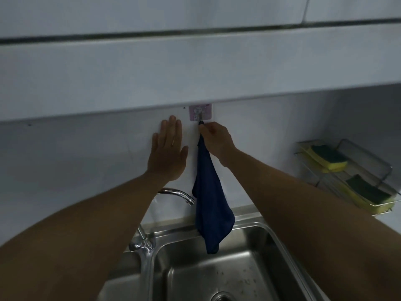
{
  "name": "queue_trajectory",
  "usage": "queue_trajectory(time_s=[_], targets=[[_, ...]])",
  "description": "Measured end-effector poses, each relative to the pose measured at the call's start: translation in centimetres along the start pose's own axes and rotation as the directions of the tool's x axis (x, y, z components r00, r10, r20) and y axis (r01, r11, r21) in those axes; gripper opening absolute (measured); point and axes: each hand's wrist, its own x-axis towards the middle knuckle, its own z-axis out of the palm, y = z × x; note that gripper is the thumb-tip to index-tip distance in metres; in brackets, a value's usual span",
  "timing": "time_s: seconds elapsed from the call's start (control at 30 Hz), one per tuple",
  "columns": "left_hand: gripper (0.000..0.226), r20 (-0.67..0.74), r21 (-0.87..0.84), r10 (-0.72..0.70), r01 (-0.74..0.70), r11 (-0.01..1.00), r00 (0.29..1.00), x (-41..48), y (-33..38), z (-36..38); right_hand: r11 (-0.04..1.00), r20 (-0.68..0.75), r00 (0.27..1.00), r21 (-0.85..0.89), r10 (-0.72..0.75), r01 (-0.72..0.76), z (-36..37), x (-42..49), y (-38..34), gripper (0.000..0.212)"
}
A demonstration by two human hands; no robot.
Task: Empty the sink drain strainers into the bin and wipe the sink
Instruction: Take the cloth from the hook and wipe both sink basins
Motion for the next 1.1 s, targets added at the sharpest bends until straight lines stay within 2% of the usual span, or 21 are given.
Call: queue_trajectory(time_s=[0.1, 0.17, 0.27, 0.37, 0.47, 0.53, 0.63, 0.7, 0.77, 0.87, 0.97, 1.03, 1.1], targets=[[0.076, -0.025, 0.051, -0.024, 0.025, 0.998, 0.999, 0.2, 0.2, 0.8, 0.972, 0.008, 0.997, 0.220, 0.079, -0.079, 0.3, 0.2, 0.3, 0.029], [0.081, -0.047, 0.078, -0.038, 0.041, 0.996, 0.998, 0.2, 0.4, 1.3, 0.912, 0.061, 0.990, 0.385, 0.130, -0.143, 0.3, 0.1, 0.1, 0.026], [0.087, -0.061, 0.103, -0.059, 0.065, 0.993, 0.996, 0.3, 0.7, 1.7, 0.848, 0.097, 0.976, 0.483, 0.196, -0.218, 0.0, 0.2, -0.3, 0.032], [0.092, -0.063, 0.118, -0.053, 0.060, 0.991, 0.997, 0.2, 0.7, 1.7, 0.863, 0.070, 0.973, 0.452, 0.218, -0.226, -0.3, 0.5, -0.7, 0.033], [0.096, -0.075, 0.153, -0.007, 0.018, 0.988, 0.997, -0.2, 0.4, 1.4, 0.868, 0.056, 0.962, 0.419, 0.268, -0.266, -0.7, 0.9, -1.7, 0.024], [0.100, -0.059, 0.170, 0.029, -0.018, 0.985, 0.998, -0.5, 0.1, 1.1, 0.920, -0.013, 0.969, 0.315, 0.249, -0.232, -0.9, 1.2, -2.7, 0.022], [0.104, -0.021, 0.175, 0.052, -0.047, 0.983, 0.998, -0.8, -0.3, 0.4, 0.995, -0.155, 0.984, -0.036, 0.085, -0.091, -0.7, 1.2, -3.7, 0.028], [0.103, -0.007, 0.175, 0.063, -0.061, 0.983, 0.998, -0.9, -0.3, -0.1, 0.968, -0.183, 0.980, -0.249, -0.079, 0.031, -0.6, 0.9, -3.8, 0.033], [0.099, 0.003, 0.167, 0.080, -0.080, 0.983, 0.997, -1.1, -0.2, -0.7, 0.923, -0.173, 0.963, -0.362, -0.204, 0.131, -0.5, 0.3, -3.4, 0.036], [0.090, -0.001, 0.135, 0.111, -0.110, 0.985, 0.994, -1.2, -0.3, -1.4, 0.916, -0.166, 0.941, -0.330, -0.293, 0.227, -0.5, -0.5, -2.3, 0.025], [0.075, 0.011, 0.036, 0.177, -0.177, 0.983, 0.984, -1.6, -0.4, -1.9, 0.952, -0.180, 0.945, -0.194, -0.272, 0.237, -0.6, -1.5, -1.5, 0.022], [0.068, 0.082, -0.131, 0.204, -0.192, 0.973, 0.976, -2.2, -0.2, -1.9, 0.962, -0.165, 0.949, -0.098, -0.267, 0.254, -1.0, -2.3, -1.4, 0.022], [0.062, 0.244, -0.338, 0.192, -0.103, 0.935, 0.951, -2.9, 0.4, -1.9, 0.965, -0.136, 0.956, -0.002, -0.261, 0.264, -1.5, -3.1, -1.5, 0.021]])
